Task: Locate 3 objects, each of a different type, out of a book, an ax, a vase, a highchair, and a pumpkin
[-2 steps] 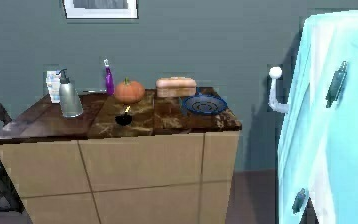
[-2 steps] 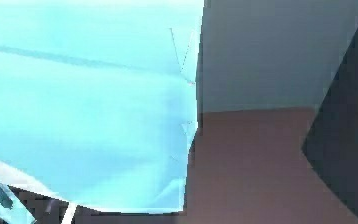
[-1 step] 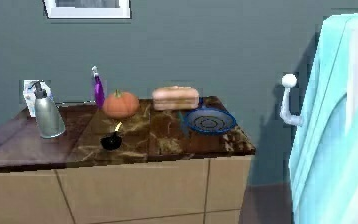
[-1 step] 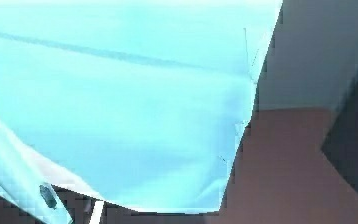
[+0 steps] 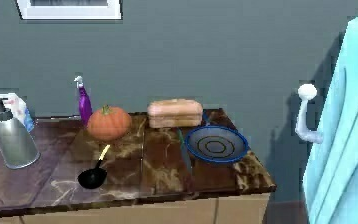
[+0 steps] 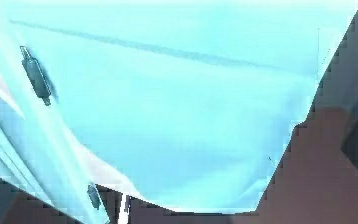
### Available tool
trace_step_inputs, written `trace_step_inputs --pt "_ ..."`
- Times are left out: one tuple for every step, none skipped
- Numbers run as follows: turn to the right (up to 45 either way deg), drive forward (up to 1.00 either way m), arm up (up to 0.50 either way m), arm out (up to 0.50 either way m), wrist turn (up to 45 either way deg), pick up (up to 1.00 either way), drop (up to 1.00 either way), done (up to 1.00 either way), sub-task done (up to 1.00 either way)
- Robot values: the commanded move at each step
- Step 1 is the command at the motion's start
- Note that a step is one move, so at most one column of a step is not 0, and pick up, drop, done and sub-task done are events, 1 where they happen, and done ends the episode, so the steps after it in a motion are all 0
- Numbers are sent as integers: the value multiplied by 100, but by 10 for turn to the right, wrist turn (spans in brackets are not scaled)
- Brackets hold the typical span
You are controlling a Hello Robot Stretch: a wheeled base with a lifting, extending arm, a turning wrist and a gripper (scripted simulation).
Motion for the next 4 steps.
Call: trace_step_inputs --pt "-450 0 0 0 0 0 0 0 0" --pt "-210 0 0 0 0 0 0 0 0" --pt "-30 0 0 0 0 0 0 0 0" --pt "0 35 0 0 0 0 0 0 0"
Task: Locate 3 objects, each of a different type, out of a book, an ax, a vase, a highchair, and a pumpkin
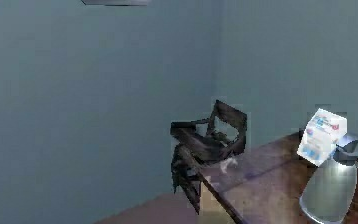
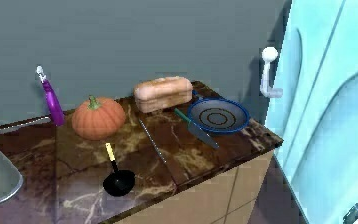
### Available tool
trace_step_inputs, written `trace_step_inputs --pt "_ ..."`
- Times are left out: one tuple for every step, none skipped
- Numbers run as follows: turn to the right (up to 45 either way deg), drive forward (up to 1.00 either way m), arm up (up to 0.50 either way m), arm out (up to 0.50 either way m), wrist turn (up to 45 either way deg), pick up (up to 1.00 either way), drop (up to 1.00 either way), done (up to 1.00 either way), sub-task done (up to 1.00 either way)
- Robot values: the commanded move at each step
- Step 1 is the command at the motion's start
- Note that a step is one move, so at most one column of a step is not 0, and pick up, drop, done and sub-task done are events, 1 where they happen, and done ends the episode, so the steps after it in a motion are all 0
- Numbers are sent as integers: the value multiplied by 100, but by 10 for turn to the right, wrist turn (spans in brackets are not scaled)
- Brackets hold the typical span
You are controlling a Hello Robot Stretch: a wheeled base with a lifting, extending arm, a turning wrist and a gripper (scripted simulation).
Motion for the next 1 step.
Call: trace_step_inputs --pt "0 0 0 0 0 0 0 0 100"
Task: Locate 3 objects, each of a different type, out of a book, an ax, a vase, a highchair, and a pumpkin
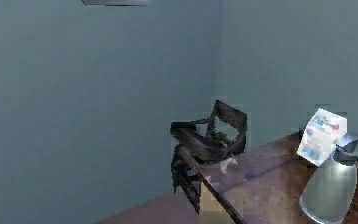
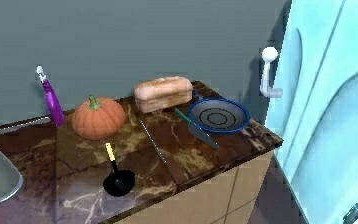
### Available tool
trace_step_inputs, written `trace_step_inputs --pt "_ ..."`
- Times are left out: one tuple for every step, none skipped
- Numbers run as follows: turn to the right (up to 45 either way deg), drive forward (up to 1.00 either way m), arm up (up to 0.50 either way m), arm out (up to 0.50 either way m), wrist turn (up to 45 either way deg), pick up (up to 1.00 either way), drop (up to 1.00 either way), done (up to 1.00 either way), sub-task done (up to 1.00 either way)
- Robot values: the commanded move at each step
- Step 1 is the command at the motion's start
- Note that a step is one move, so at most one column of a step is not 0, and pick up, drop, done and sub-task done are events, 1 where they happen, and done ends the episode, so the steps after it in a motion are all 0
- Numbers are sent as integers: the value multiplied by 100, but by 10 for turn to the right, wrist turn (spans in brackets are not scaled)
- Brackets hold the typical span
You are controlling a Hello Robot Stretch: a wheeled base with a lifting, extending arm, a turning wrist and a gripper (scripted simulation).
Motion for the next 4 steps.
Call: trace_step_inputs --pt "-450 0 0 0 0 0 0 0 0" --pt "-450 0 0 0 0 0 0 0 0" --pt "0 100 0 0 0 0 0 0 0" --pt "-60 0 0 0 0 0 0 0 0"
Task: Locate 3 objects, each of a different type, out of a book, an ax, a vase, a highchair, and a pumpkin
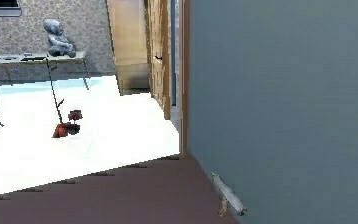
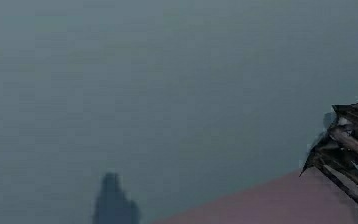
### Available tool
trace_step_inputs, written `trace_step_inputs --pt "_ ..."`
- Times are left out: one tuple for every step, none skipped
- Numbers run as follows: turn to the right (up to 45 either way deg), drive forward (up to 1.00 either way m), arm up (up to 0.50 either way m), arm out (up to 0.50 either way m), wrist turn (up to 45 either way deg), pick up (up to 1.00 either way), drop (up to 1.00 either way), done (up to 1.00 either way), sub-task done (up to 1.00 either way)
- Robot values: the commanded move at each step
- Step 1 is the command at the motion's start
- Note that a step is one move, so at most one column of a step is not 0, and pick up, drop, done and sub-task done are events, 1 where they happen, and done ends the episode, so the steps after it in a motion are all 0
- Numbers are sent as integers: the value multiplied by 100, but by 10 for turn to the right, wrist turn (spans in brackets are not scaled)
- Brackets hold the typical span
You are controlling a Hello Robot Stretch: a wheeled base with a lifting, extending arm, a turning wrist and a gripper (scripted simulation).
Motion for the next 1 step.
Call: trace_step_inputs --pt "0 5 0 0 0 0 0 0 0"
